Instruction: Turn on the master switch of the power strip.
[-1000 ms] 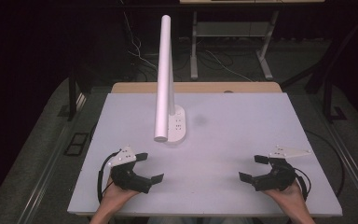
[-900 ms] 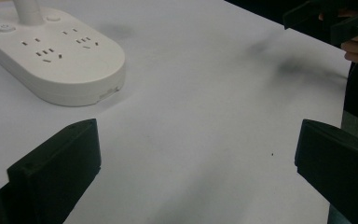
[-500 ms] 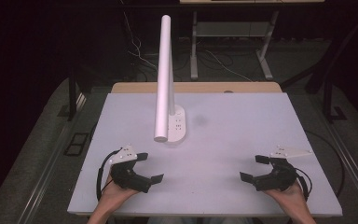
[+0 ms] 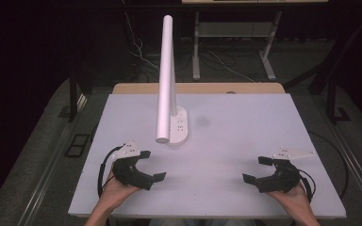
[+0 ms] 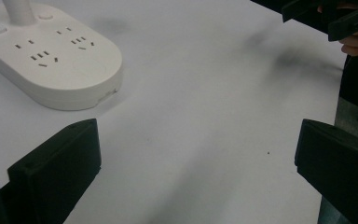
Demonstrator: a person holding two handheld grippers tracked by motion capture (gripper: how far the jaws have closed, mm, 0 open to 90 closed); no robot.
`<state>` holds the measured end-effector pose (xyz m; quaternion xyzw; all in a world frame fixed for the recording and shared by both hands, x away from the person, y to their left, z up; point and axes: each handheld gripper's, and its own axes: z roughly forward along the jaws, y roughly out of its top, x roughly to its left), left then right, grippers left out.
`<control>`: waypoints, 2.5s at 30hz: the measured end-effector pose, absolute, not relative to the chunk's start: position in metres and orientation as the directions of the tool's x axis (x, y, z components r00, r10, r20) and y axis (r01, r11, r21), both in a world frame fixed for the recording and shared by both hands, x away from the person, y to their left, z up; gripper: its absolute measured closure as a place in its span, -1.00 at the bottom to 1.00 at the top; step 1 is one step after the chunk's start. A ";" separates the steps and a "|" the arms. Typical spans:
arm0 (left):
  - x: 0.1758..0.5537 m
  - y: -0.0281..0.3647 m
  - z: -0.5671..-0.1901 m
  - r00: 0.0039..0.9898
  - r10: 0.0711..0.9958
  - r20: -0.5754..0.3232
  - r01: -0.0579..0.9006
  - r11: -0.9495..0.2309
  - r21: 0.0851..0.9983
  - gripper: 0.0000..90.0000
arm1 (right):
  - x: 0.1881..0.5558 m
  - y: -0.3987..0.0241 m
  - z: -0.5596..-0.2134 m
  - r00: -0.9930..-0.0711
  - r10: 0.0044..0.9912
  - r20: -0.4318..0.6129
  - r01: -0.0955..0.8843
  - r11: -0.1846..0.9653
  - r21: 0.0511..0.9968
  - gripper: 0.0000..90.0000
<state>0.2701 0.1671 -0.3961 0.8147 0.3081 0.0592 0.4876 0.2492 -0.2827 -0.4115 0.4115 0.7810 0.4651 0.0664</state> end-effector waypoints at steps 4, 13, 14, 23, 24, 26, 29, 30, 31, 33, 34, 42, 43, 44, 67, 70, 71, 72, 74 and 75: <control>0.274 0.168 -0.393 0.805 0.559 -0.199 0.446 -0.348 0.825 -1.00 | 0.249 -0.283 -0.412 -0.652 0.705 0.277 0.580 0.229 0.782 -1.00; 0.282 0.170 -0.388 0.801 0.565 -0.198 0.452 -0.353 0.819 -1.00 | 0.249 -0.283 -0.412 -0.654 0.705 0.275 0.578 0.231 0.783 -1.00; 0.283 0.171 -0.387 0.801 0.566 -0.193 0.449 -0.358 0.819 -1.00 | 0.249 -0.283 -0.412 -0.654 0.705 0.275 0.578 0.230 0.783 -1.00; 0.293 0.173 -0.378 0.797 0.575 -0.187 0.452 -0.360 0.816 -1.00 | 0.249 -0.283 -0.412 -0.656 0.703 0.274 0.577 0.233 0.783 -1.00; 0.295 0.174 -0.378 0.797 0.574 -0.187 0.452 -0.362 0.815 -1.00 | 0.249 -0.283 -0.412 -0.656 0.703 0.274 0.577 0.233 0.783 -1.00; 0.297 0.174 -0.376 0.796 0.576 -0.187 0.455 -0.366 0.812 -1.00 | 0.249 -0.284 -0.412 -0.653 0.706 0.276 0.577 0.228 0.784 -1.00; 0.303 0.173 -0.374 0.798 0.573 -0.184 0.455 -0.375 0.808 -1.00 | 0.250 -0.284 -0.412 -0.654 0.706 0.270 0.572 0.228 0.788 -1.00; 0.303 0.173 -0.374 0.798 0.573 -0.184 0.455 -0.375 0.808 -1.00 | 0.249 -0.284 -0.412 -0.654 0.707 0.270 0.573 0.229 0.787 -1.00; 0.305 0.173 -0.374 0.797 0.574 -0.187 0.459 -0.374 0.806 -1.00 | 0.249 -0.285 -0.412 -0.653 0.707 0.273 0.575 0.227 0.786 -1.00; 0.307 0.172 -0.374 0.797 0.575 -0.186 0.460 -0.378 0.803 -1.00 | 0.249 -0.285 -0.412 -0.651 0.708 0.275 0.577 0.225 0.785 -1.00; 0.309 0.171 -0.373 0.801 0.571 -0.181 0.457 -0.387 0.801 -1.00 | 0.249 -0.285 -0.412 -0.651 0.708 0.275 0.577 0.225 0.785 -1.00; 0.322 0.167 -0.363 0.805 0.571 -0.162 0.450 -0.410 0.793 -1.00 | 0.250 -0.285 -0.412 -0.651 0.708 0.274 0.576 0.226 0.786 -1.00; 0.323 0.167 -0.362 0.805 0.572 -0.156 0.448 -0.414 0.793 -1.00 | 0.250 -0.285 -0.412 -0.651 0.708 0.274 0.576 0.226 0.786 -1.00; 0.325 0.167 -0.361 0.806 0.572 -0.153 0.447 -0.418 0.791 -1.00 | 0.250 -0.285 -0.412 -0.650 0.708 0.274 0.577 0.226 0.785 -1.00; 0.365 0.154 -0.340 0.823 0.558 -0.109 0.433 -0.490 0.756 -0.97 | 0.250 -0.288 -0.413 -0.645 0.713 0.274 0.577 0.220 0.787 -1.00; 0.370 0.153 -0.338 0.829 0.550 -0.102 0.428 -0.506 0.749 -0.96 | 0.250 -0.289 -0.413 -0.646 0.713 0.274 0.576 0.220 0.787 -1.00; 0.372 0.152 -0.338 0.827 0.553 -0.102 0.430 -0.504 0.749 -0.96 | 0.250 -0.289 -0.413 -0.646 0.713 0.274 0.576 0.220 0.787 -1.00; 0.373 0.151 -0.338 0.825 0.555 -0.101 0.433 -0.507 0.746 -0.96 | 0.250 -0.289 -0.413 -0.646 0.713 0.273 0.575 0.220 0.788 -1.00; 0.376 0.151 -0.338 0.828 0.552 -0.102 0.431 -0.507 0.746 -0.95 | 0.250 -0.290 -0.413 -0.645 0.715 0.269 0.571 0.218 0.791 -1.00; 0.378 0.150 -0.337 0.828 0.552 -0.103 0.432 -0.510 0.743 -0.94 | 0.250 -0.290 -0.414 -0.643 0.719 0.264 0.568 0.217 0.793 -1.00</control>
